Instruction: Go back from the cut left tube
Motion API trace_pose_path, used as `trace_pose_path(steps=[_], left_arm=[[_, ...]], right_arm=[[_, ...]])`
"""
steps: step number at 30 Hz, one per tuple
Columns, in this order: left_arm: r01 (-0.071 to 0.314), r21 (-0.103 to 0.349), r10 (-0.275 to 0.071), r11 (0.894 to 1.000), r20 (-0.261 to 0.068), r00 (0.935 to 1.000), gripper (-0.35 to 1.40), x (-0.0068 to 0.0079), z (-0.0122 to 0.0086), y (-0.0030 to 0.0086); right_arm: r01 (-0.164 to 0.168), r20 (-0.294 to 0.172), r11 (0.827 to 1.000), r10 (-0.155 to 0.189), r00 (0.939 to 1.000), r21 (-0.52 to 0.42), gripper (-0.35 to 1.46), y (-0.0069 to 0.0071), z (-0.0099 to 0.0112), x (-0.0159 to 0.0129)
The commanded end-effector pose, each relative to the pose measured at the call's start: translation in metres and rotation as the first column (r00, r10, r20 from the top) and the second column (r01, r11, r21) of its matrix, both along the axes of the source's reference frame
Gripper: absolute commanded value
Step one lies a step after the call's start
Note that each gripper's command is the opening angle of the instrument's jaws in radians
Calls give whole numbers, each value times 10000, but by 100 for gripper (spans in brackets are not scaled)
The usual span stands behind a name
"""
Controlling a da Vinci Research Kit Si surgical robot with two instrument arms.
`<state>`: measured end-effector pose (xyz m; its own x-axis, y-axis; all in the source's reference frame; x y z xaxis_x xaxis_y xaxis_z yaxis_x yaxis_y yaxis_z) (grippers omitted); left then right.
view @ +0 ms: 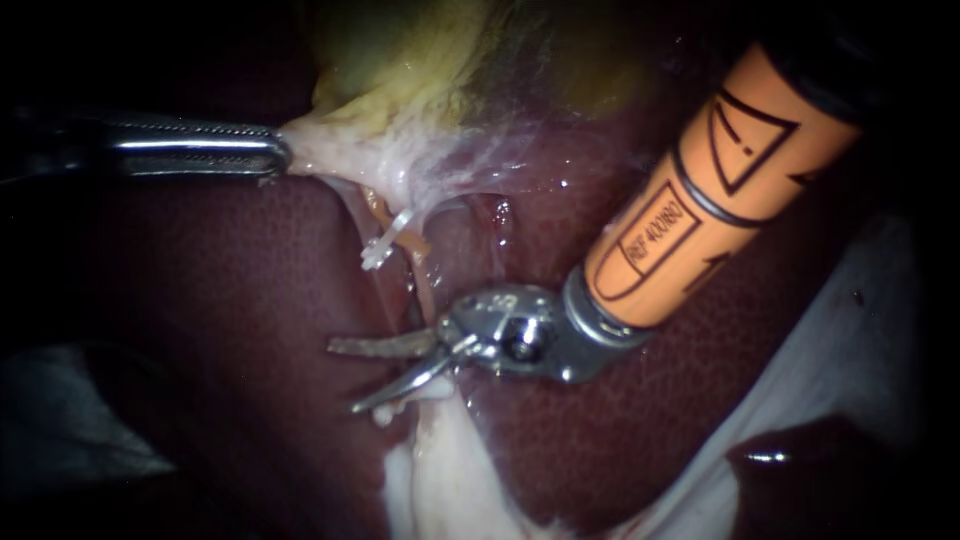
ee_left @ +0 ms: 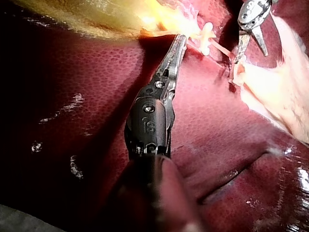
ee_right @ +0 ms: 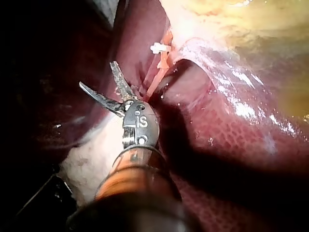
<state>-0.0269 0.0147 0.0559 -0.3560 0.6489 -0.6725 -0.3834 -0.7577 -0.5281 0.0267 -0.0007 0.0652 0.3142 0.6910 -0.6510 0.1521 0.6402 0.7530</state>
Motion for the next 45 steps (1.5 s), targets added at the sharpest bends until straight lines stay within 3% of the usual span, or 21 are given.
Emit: trace_pose_path(steps=[1, 4, 6, 8, 10, 11, 13, 14, 15, 18, 21, 23, 25, 32, 38, 45], left_arm=[[1, -3, -1, 10000, -2, 10000, -35, 0, 1, 1], [13, -13, -13, 10000, -16, 10000, -35, 2, 3, 2], [7, -14, -7, 10000, -13, 10000, -35, 3, 4, 2], [26, -24, -26, 10000, -32, 10000, -35, 4, 4, 3], [25, -24, -25, 10000, -32, 10000, -35, 4, 4, 3], [25, -24, -26, 10000, -32, 10000, -35, 4, 4, 3], [25, -24, -25, 10000, -32, 10000, -35, 4, 4, 3], [25, -24, -25, 10000, -32, 10000, -35, 4, 4, 3], [25, -24, -25, 10000, -32, 10000, -35, 4, 4, 3], [25, -24, -25, 10000, -32, 10000, -35, 4, 5, 3], [24, -24, -24, 10000, -31, 10000, -35, 4, 5, 3], [25, -24, -25, 10000, -32, 10000, -35, 4, 5, 3], [26, -29, -26, 10000, -34, 10000, -35, 3, 6, 3], [81, -182, -83, 9998, -106, 9999, -35, -9, 31, -8], [-178, -102, 177, 9998, -141, 9997, -35, -31, 62, -19], [-226, -29, 226, 9997, -136, 9997, -35, -37, 70, -19]], right_arm=[[-224, 28, 9987, 225, 9997, -461, 144, 0, -3, -9], [-894, 120, 9792, 931, 9956, -1820, 144, 1, -16, -41], [-982, 284, 9594, 1095, 9936, -2645, 144, 4, -22, -58], [-803, 707, 9392, 1099, 9914, -3338, 144, 9, -29, -74], [-266, 1458, 9156, 925, 9850, -4011, 144, 14, -37, -92], [-1, 1803, 9043, 852, 9799, -4269, 144, 17, -40, -100], [665, 2649, 8716, 742, 9614, -4857, 144, 21, -46, -118], [974, 3083, 8560, 749, 9483, -5077, 144, 23, -49, -127], [1175, 3351, 8486, 737, 9393, -5159, 144, 24, -52, -133], [1487, 3902, 8304, 882, 9165, -5370, 144, 33, -60, -149], [1525, 4173, 8143, 1182, 9011, -5600, 144, 41, -67, -158], [1539, 4218, 8168, 1178, 8990, -5560, 144, 44, -69, -160], [1592, 4090, 8259, 929, 9078, -5409, 144, 45, -70, -162], [1580, 4105, 8269, 945, 9070, -5396, 144, 44, -70, -162], [1635, 4146, 8270, 906, 9055, -5378, 144, 44, -70, -163], [1638, 4144, 8270, 902, 9056, -5379, 144, 44, -70, -164]])
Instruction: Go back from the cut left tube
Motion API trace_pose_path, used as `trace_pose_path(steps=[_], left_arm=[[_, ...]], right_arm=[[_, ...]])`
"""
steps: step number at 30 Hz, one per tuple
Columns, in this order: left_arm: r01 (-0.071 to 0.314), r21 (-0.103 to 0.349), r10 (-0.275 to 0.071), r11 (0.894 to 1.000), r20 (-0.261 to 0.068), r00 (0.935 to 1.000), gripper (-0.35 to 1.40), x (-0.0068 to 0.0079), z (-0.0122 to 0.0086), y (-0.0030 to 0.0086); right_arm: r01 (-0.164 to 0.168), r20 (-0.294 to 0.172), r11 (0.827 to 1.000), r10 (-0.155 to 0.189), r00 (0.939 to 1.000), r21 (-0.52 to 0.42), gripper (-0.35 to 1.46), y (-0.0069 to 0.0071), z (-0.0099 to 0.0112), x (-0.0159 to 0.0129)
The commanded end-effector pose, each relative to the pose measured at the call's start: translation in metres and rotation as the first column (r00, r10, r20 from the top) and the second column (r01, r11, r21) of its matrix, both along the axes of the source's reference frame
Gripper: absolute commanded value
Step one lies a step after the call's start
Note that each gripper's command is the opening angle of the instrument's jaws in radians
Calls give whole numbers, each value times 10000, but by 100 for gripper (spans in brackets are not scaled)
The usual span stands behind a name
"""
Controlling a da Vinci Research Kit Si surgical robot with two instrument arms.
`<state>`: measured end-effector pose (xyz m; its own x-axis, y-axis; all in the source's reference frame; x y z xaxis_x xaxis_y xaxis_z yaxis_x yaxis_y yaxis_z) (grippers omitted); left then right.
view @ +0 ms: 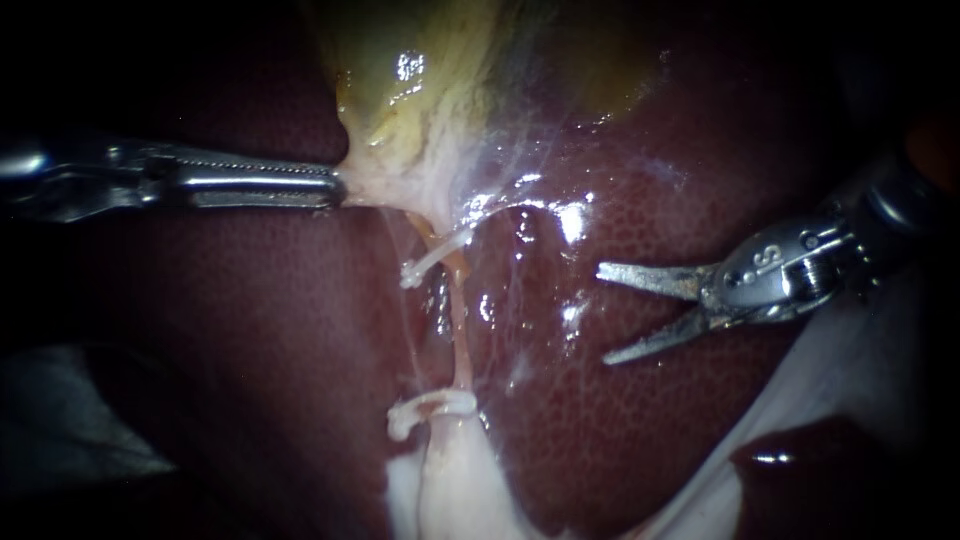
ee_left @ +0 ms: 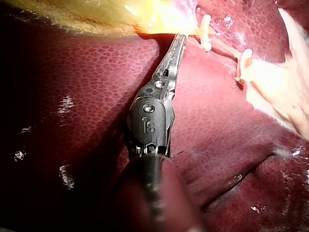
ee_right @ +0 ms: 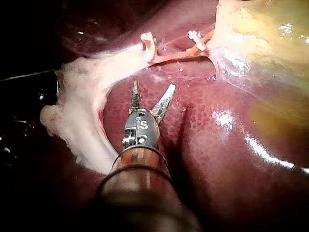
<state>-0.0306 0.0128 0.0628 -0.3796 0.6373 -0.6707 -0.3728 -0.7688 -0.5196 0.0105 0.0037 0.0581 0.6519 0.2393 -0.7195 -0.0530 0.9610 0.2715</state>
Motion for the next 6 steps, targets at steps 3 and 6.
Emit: trace_pose_path(steps=[3, 6], left_arm=[[3, 18, -3, 10000, -3, 10000, -35, 0, 0, 0], [-6, 26, 6, 10000, 5, 10000, -35, 2, -1, 1]], right_arm=[[25, -13, 10000, -25, 10000, 17, 144, 0, 1, 0], [109, -70, 9999, -109, 9999, 19, 144, 0, 1, 1]])
